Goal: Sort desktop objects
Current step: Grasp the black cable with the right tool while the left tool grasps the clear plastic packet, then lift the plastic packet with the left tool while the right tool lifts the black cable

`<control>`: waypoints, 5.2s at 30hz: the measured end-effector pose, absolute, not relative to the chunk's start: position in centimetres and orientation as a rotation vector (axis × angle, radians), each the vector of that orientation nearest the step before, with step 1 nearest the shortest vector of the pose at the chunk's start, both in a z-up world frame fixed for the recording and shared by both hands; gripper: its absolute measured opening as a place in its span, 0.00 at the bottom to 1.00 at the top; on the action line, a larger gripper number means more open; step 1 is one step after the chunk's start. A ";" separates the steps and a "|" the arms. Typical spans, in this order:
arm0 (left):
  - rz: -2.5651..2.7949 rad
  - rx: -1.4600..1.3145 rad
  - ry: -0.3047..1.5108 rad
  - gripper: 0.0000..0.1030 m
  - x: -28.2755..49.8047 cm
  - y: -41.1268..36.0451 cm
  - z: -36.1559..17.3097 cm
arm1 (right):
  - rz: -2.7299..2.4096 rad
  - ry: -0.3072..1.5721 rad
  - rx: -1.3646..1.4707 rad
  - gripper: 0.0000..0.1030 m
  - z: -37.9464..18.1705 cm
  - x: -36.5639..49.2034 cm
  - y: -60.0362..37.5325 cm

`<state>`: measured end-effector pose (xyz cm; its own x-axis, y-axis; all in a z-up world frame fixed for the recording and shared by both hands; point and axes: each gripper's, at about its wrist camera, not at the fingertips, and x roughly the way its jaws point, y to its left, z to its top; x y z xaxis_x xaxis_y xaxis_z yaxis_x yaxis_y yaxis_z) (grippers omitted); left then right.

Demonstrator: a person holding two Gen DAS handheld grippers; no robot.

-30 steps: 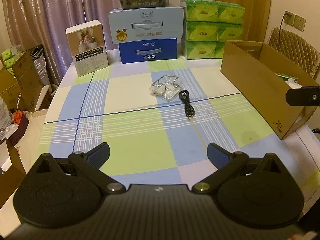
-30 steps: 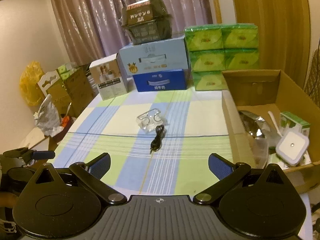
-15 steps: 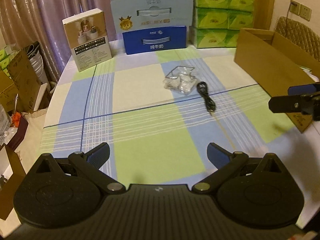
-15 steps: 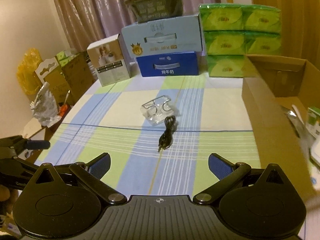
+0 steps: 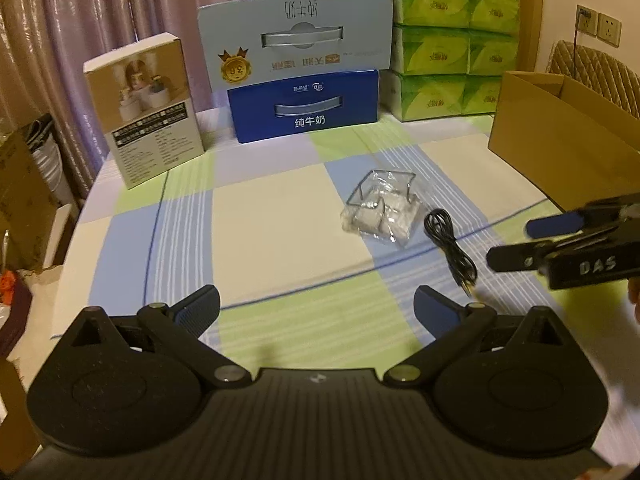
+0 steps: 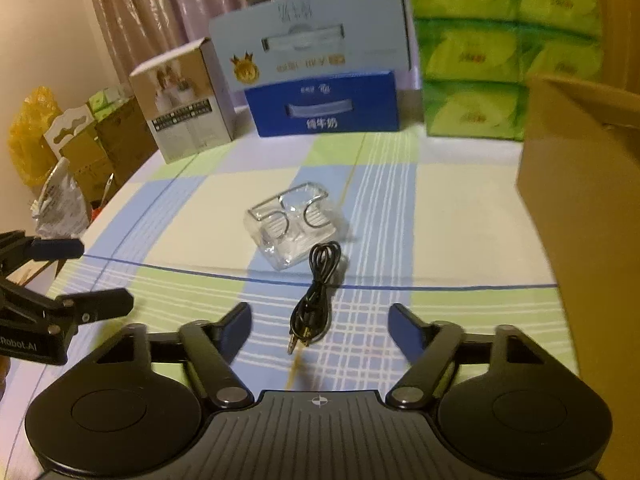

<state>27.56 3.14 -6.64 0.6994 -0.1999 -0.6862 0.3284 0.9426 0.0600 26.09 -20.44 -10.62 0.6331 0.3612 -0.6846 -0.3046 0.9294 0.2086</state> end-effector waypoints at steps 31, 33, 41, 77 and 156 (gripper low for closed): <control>-0.440 0.178 0.755 0.72 37.4 -2.2 -10.9 | 0.290 0.804 0.030 0.07 -12.8 31.0 -21.0; -0.454 0.178 0.757 0.66 38.2 -2.7 -11.3 | 0.291 0.805 0.039 0.07 -12.9 31.3 -21.1; -0.439 0.147 0.756 0.31 38.7 -3.0 -11.9 | 0.301 0.823 0.045 0.07 -13.3 31.5 -21.3; -0.244 0.053 0.765 0.39 10.1 -1.5 -9.6 | 0.425 0.844 -0.030 0.52 -11.9 7.4 -22.0; -0.243 -0.004 0.751 0.48 11.5 -1.1 -11.9 | 0.436 0.732 -0.147 0.22 -14.3 10.1 -18.9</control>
